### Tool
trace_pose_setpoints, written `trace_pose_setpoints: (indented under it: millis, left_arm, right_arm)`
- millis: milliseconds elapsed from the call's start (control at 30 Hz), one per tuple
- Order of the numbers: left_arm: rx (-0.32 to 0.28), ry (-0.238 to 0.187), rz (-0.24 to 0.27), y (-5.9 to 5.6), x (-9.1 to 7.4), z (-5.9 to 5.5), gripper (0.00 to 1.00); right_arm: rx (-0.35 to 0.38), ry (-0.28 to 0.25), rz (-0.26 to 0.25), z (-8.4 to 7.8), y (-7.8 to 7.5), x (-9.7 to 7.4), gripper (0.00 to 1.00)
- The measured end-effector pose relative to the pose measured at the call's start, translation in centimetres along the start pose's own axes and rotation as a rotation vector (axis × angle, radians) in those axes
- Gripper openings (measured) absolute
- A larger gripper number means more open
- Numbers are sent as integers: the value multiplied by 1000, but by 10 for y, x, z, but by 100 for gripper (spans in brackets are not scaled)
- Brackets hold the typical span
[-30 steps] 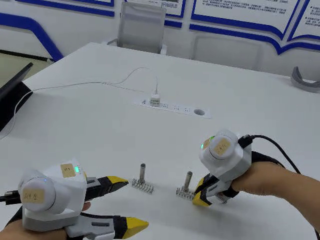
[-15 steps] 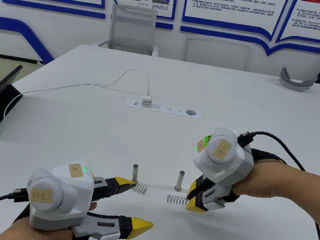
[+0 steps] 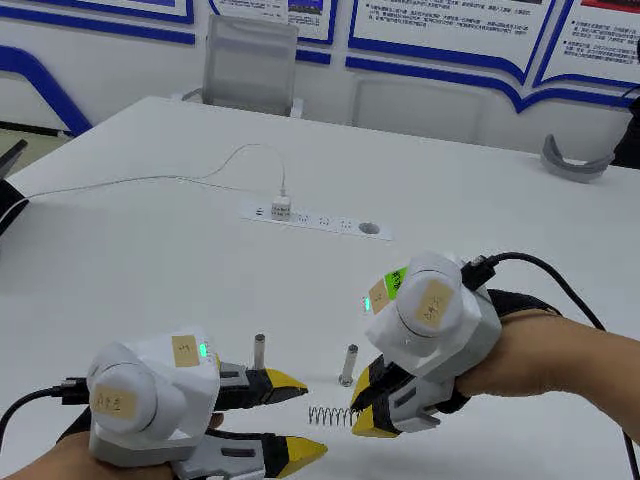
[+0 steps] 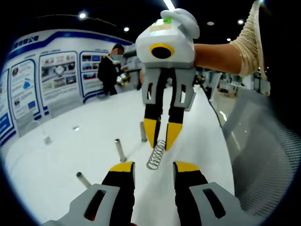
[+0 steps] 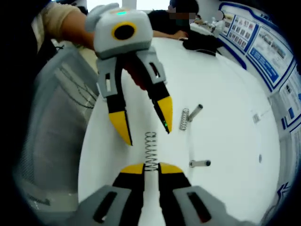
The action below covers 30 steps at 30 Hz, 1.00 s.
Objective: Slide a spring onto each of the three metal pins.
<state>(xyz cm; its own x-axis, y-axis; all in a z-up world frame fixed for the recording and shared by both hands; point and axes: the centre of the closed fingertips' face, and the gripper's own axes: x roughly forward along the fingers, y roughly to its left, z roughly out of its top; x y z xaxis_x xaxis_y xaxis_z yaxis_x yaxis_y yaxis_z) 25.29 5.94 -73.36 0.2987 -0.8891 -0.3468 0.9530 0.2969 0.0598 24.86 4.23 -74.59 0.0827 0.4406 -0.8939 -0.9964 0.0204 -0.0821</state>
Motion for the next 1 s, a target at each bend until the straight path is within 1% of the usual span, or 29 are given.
trace_pose_setpoints:
  millis: [133, 300, 400, 533, 667, 1000]
  left_arm:
    - [15, -4, -10, -2, 0, 1, 23]
    - [27, -10, -23, -5, 1, 3, 17]
    - [36, -9, -26, -6, 0, 3, 13]
    - [38, -9, -19, -5, 0, 3, 13]
    - [43, -4, -19, -6, 0, 1, 12]
    - [47, -10, -22, -8, 0, 3, 11]
  right_arm:
    - [-15, 9, 10, 1, 4, 0, 12]
    - [-27, 2, 20, 6, 7, -1, 12]
    - [-37, -2, 14, 10, 6, -5, 12]
    - [-48, -14, 5, 17, 6, -12, 12]
    - [-54, -50, 1, 28, 7, -21, 12]
    - [-68, -114, -14, 51, 8, -28, 12]
